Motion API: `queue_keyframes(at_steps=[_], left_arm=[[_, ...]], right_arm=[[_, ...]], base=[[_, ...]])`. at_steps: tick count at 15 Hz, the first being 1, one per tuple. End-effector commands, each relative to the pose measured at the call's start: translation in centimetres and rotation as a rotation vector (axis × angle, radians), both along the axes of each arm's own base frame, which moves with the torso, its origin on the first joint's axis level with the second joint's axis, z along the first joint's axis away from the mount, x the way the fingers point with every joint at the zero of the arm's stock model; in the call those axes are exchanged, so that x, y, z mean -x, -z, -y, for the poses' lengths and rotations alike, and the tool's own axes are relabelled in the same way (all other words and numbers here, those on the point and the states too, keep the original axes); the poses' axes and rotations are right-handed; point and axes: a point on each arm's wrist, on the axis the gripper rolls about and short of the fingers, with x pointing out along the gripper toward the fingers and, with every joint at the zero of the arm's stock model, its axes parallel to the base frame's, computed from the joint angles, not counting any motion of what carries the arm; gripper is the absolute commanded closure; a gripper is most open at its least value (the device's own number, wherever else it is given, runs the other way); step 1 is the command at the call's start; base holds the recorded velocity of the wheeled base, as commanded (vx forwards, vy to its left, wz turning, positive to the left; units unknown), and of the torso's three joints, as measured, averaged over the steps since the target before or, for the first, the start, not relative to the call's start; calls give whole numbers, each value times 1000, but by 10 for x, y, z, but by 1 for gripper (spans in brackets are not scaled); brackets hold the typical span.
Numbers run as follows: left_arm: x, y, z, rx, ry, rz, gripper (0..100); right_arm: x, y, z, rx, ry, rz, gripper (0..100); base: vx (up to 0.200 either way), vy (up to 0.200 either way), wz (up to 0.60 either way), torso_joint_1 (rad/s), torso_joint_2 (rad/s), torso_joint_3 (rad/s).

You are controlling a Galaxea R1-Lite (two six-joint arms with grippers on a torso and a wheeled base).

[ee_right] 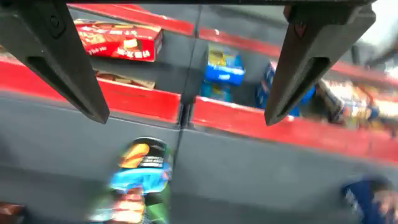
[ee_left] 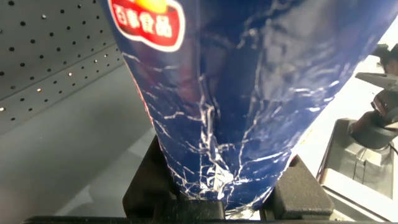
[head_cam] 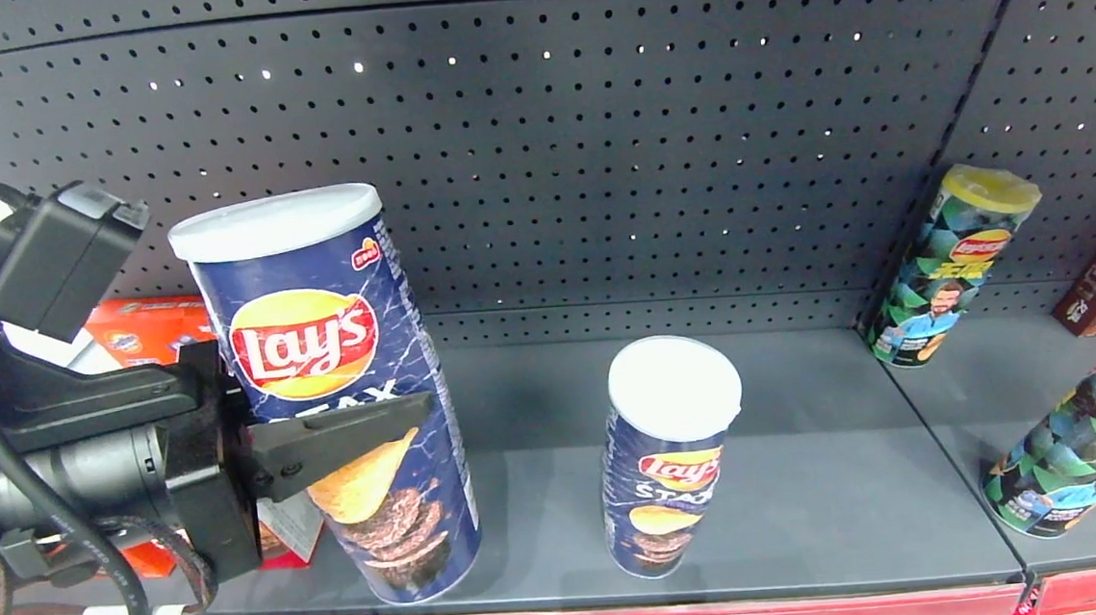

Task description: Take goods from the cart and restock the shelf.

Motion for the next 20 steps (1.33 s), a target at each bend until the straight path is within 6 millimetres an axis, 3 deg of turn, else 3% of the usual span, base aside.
queue_keyframes(at_steps=[1,5,7,12,16,18,20], left_arm=[[0,0,1,0,6,0,100],[0,0,1,1,6,2,100],[0,-1,1,1,6,3,100],[0,1,1,-1,6,-3,100],[2,3,0,-4,6,-8,100],[5,1,-1,1,8,1,100],[6,1,-1,2,9,4,100]], right_arm=[[6,3,1,-32,-98,60,0],[5,2,1,27,-253,78,0],[-5,0,0,69,-84,-35,0],[-6,-1,-5,74,348,-102,0],[5,1,-7,26,347,30,0],[8,2,-11,-38,173,53,0],[8,2,-10,-82,244,46,0]], base=[[0,0,0,0,0,0],[0,0,0,0,0,0],[0,0,0,0,0,0],[0,0,0,0,0,0],[0,0,0,0,0,0],[0,0,0,0,0,0],[0,0,0,0,0,0]])
